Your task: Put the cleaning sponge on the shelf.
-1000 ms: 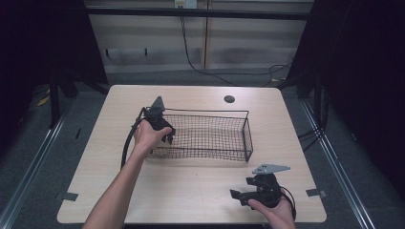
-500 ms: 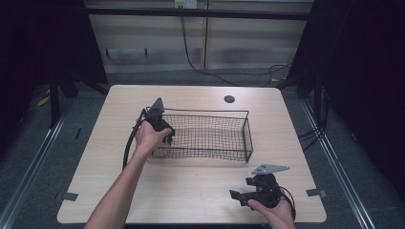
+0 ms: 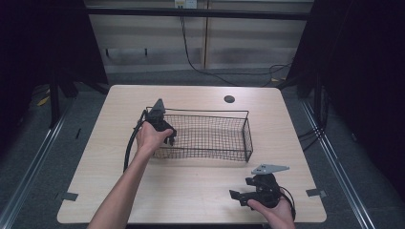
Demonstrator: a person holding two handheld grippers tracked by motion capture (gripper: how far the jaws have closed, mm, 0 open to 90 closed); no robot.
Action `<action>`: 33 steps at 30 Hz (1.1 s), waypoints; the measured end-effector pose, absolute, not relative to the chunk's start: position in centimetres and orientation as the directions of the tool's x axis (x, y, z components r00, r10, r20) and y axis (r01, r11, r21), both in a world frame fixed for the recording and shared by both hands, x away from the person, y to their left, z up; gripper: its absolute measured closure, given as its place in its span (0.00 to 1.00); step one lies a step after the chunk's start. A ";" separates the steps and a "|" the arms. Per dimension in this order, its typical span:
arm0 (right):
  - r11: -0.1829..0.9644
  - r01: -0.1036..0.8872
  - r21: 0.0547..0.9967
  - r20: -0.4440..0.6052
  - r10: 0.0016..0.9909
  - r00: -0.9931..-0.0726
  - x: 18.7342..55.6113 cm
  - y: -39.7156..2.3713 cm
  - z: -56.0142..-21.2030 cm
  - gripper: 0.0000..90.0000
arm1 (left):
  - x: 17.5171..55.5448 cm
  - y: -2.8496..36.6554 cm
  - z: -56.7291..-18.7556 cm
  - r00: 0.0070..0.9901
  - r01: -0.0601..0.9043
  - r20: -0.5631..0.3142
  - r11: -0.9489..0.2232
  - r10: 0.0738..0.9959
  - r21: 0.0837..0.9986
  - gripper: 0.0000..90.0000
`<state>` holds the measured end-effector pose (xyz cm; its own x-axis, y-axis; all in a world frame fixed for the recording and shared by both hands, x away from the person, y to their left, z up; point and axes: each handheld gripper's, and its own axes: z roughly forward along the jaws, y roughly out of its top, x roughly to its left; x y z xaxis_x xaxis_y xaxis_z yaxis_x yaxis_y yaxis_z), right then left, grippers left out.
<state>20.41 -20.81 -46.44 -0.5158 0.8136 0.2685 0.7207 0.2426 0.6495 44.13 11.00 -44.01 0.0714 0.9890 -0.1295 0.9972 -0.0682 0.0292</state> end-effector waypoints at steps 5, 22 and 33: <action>0.242 0.721 0.649 0.267 0.814 -0.515 20.4 -20.8 -46.4 0.20 | 44.1 11.4 -43.7 0.084 0.996 -0.156 -0.082 0.984 0.021 0.25; 0.241 0.717 0.654 0.273 0.809 -0.521 20.5 -20.8 -46.4 0.20 | 43.6 12.3 -42.1 0.116 0.992 -0.244 -0.102 0.963 0.069 0.21; 0.239 0.718 0.654 0.275 0.808 -0.520 20.5 -20.8 -46.4 0.20 | 43.3 13.4 -41.0 0.169 0.983 -0.281 -0.138 0.945 0.125 0.20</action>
<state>20.49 -20.83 -46.42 -0.5203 0.8084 0.2754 0.7175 0.2389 0.6543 43.25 13.37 -41.00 0.1686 0.9447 -0.2815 0.9825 -0.1381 0.1250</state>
